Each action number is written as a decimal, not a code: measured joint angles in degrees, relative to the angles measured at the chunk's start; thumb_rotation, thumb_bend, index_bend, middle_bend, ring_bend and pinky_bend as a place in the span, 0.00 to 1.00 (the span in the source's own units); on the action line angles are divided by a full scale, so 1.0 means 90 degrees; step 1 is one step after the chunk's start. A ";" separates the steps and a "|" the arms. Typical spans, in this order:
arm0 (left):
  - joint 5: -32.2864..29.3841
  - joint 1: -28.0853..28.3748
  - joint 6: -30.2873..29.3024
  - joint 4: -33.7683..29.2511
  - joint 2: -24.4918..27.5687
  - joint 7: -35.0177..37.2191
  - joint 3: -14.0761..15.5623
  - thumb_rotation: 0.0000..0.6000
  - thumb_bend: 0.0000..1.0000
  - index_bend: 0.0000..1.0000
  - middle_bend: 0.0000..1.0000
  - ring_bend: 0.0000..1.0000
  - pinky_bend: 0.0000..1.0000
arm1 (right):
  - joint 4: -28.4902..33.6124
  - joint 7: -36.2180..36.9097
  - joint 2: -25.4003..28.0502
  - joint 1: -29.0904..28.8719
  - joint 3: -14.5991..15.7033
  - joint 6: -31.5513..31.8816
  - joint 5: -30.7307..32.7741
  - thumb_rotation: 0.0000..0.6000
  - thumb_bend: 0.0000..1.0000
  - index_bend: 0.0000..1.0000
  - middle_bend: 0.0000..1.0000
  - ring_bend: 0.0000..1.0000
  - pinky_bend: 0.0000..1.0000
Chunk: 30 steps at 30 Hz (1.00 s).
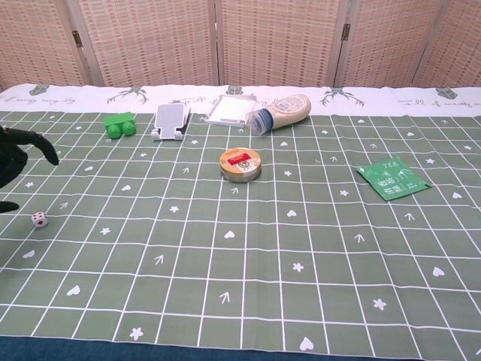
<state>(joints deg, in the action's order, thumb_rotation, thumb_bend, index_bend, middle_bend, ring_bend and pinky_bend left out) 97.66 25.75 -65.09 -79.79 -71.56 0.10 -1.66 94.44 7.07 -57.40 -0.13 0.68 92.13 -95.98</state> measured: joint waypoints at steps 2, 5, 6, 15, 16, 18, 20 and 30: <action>-0.0014 0.0075 0.0068 0.0177 -0.0138 -0.0029 -0.0002 1.00 0.25 0.37 0.82 0.71 0.78 | 0.0006 -0.0004 0.0007 0.0005 0.0000 0.0007 -0.0005 1.00 0.25 0.28 0.30 0.19 0.21; -0.0057 0.0199 0.0208 0.0504 -0.0374 -0.0110 0.0005 1.00 0.25 0.38 0.84 0.73 0.79 | 0.0013 -0.0004 0.0012 0.0010 -0.0001 0.0012 -0.0002 1.00 0.25 0.28 0.30 0.19 0.21; -0.0097 0.0241 0.0271 0.0623 -0.0467 -0.0155 0.0013 1.00 0.25 0.38 0.84 0.73 0.79 | 0.0015 -0.0001 0.0013 0.0013 -0.0002 0.0011 0.0007 1.00 0.25 0.28 0.30 0.19 0.21; -0.0454 0.0321 0.0515 0.1203 -0.0820 -0.0393 0.0103 1.00 0.25 0.44 0.87 0.75 0.80 | 0.0013 -0.0004 -0.0006 0.0021 -0.0014 -0.0002 0.0041 1.00 0.25 0.28 0.30 0.19 0.21; -0.0477 0.0319 0.0521 0.1271 -0.0849 -0.0386 0.0114 1.00 0.25 0.44 0.86 0.75 0.80 | 0.0012 0.0000 -0.0007 0.0021 -0.0018 -0.0001 0.0047 1.00 0.25 0.28 0.30 0.19 0.21; -0.0525 0.0312 0.0533 0.1431 -0.0918 -0.0359 0.0149 1.00 0.25 0.45 0.87 0.75 0.79 | 0.0007 -0.0004 -0.0010 0.0020 -0.0024 0.0003 0.0043 1.00 0.25 0.28 0.30 0.19 0.21; -0.0552 0.0306 0.0535 0.1561 -0.0978 -0.0328 0.0183 1.00 0.25 0.46 0.87 0.75 0.79 | 0.0011 -0.0006 -0.0014 0.0014 -0.0027 -0.0003 0.0038 1.00 0.25 0.28 0.30 0.19 0.21; -0.0590 0.0349 0.0490 0.2021 -0.1266 -0.0192 0.0308 1.00 0.28 0.50 0.87 0.75 0.79 | 0.0005 -0.0005 -0.0024 0.0023 -0.0028 0.0008 0.0031 1.00 0.25 0.28 0.30 0.19 0.21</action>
<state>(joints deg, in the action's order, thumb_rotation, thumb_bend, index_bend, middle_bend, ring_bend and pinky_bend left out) 92.35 28.89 -60.68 -61.60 -82.96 -1.63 1.12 94.49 7.03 -57.61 0.07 0.42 92.20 -95.70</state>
